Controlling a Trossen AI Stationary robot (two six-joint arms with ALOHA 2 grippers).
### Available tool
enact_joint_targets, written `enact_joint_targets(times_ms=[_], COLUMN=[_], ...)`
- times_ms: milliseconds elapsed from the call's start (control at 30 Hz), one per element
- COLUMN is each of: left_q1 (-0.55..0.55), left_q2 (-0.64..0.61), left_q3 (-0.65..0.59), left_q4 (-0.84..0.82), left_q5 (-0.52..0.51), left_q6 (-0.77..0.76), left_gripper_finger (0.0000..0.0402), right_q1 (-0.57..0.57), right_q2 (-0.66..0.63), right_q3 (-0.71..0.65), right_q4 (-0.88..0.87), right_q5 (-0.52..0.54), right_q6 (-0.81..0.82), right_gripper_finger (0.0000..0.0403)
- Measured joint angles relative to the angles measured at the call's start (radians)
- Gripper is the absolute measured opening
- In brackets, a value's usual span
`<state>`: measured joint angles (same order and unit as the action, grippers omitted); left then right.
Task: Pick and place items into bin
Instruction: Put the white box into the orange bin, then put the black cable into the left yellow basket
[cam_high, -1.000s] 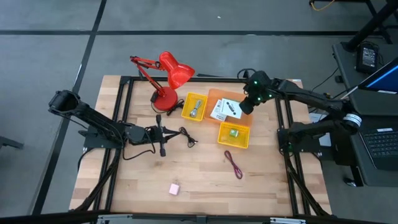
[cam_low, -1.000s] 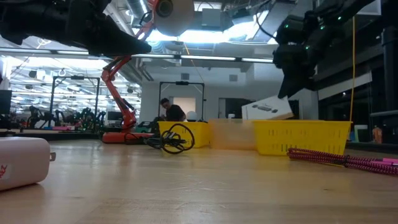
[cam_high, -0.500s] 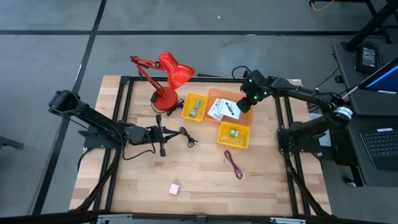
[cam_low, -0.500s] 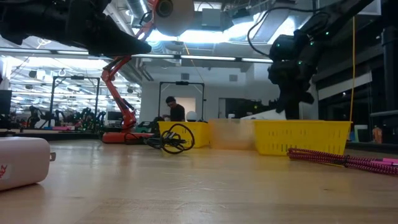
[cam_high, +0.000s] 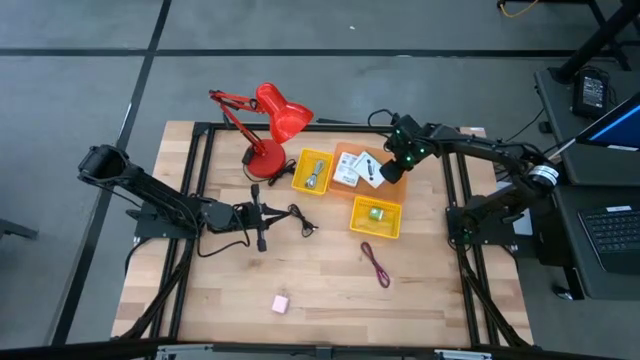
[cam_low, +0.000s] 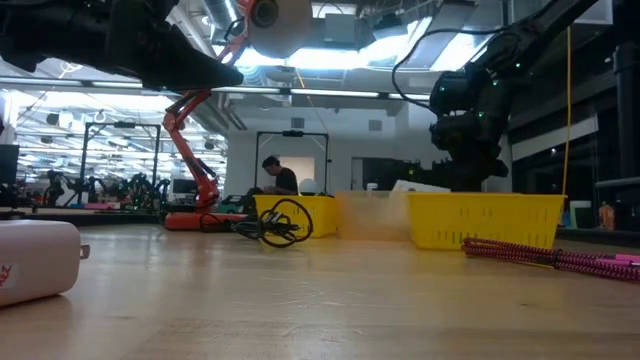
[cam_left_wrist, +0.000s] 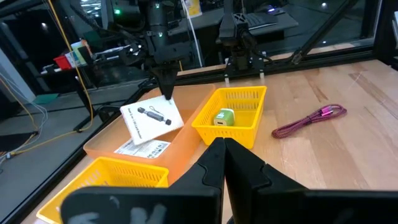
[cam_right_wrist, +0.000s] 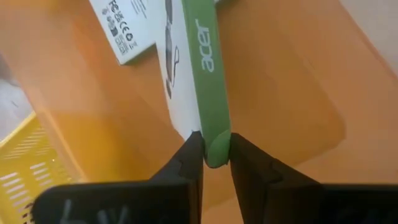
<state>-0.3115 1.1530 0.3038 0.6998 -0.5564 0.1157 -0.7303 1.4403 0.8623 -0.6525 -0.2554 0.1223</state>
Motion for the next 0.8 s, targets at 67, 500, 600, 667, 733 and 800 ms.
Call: enact_joint_targets(times_ms=[67, 500, 600, 667, 733, 800], left_q1=[0.000, 0.000, 0.000, 0.000, 0.000, 0.000], left_q2=[0.000, 0.000, 0.000, 0.000, 0.000, 0.000], left_q3=[0.000, 0.000, 0.000, 0.000, 0.000, 0.000], left_q4=[0.000, 0.000, -0.001, -0.001, -0.001, -0.001], left_q5=[0.000, 0.000, 0.000, 0.000, 0.000, 0.000], left_q6=[0.000, 0.000, 0.000, 0.000, 0.000, 0.000], left_gripper_finger=[0.0006, 0.0006, 0.0006, 0.0006, 0.0006, 0.0006], right_q1=[0.000, 0.000, 0.000, 0.001, 0.001, 0.000], right_q2=[0.008, 0.024, 0.024, 0.024, 0.022, 0.016], right_q3=[0.000, 0.000, 0.000, 0.000, 0.000, 0.000], right_q4=[0.002, -0.013, -0.015, -0.015, -0.019, -0.032], right_q5=[0.001, 0.003, 0.003, 0.019, 0.057, 0.092], right_q6=[0.000, -0.073, -0.081, -0.082, -0.086, -0.104], right_gripper_finger=[0.0053, 0.0072, 0.0083, 0.0092, 0.0101, 0.0108])
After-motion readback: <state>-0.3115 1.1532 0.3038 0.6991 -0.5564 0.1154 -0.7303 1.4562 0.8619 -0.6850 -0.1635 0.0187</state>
